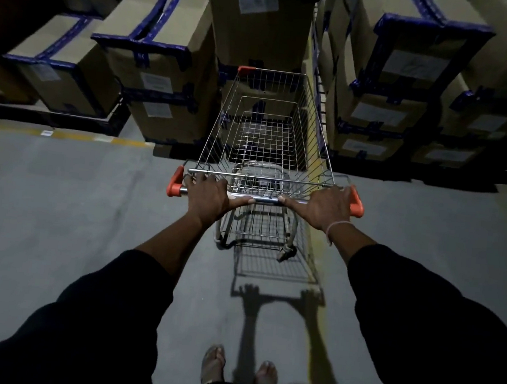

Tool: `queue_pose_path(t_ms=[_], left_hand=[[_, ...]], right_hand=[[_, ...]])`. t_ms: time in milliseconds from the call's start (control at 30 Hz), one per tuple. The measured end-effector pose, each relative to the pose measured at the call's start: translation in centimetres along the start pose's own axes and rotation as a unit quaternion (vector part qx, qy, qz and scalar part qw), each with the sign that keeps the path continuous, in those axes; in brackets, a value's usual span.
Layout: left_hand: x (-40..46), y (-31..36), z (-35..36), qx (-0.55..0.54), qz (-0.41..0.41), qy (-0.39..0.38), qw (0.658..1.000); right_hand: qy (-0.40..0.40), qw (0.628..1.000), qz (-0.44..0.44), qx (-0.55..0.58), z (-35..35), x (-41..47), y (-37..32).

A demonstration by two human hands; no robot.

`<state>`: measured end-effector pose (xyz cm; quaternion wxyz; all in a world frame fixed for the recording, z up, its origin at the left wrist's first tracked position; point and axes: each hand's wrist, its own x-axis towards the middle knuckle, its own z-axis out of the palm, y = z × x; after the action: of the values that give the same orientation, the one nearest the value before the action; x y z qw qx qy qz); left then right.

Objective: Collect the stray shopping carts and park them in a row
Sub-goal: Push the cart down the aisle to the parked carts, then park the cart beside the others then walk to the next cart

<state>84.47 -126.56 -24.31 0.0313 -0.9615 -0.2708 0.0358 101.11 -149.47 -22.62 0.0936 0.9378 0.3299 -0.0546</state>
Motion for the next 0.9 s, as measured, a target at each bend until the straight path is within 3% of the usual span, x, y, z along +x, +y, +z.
queue_pose_path(t_ms=[167, 700, 900], left_hand=[[-0.9, 0.0, -1.2, -0.054, -0.052, -0.050, 0.996], [-0.6, 0.3, -1.5, -0.035, -0.054, -0.088, 0.994], [-0.6, -0.3, -1.6, -0.057, -0.029, -0.108, 0.992]], right_hand=[[0.011, 0.995, 0.078, 0.059, 1.0, -1.2, -1.4], [0.031, 0.995, 0.059, 0.077, 0.6, -1.0, -0.8], [-0.043, 0.989, 0.072, 0.123, 0.6, -0.7, -0.9]])
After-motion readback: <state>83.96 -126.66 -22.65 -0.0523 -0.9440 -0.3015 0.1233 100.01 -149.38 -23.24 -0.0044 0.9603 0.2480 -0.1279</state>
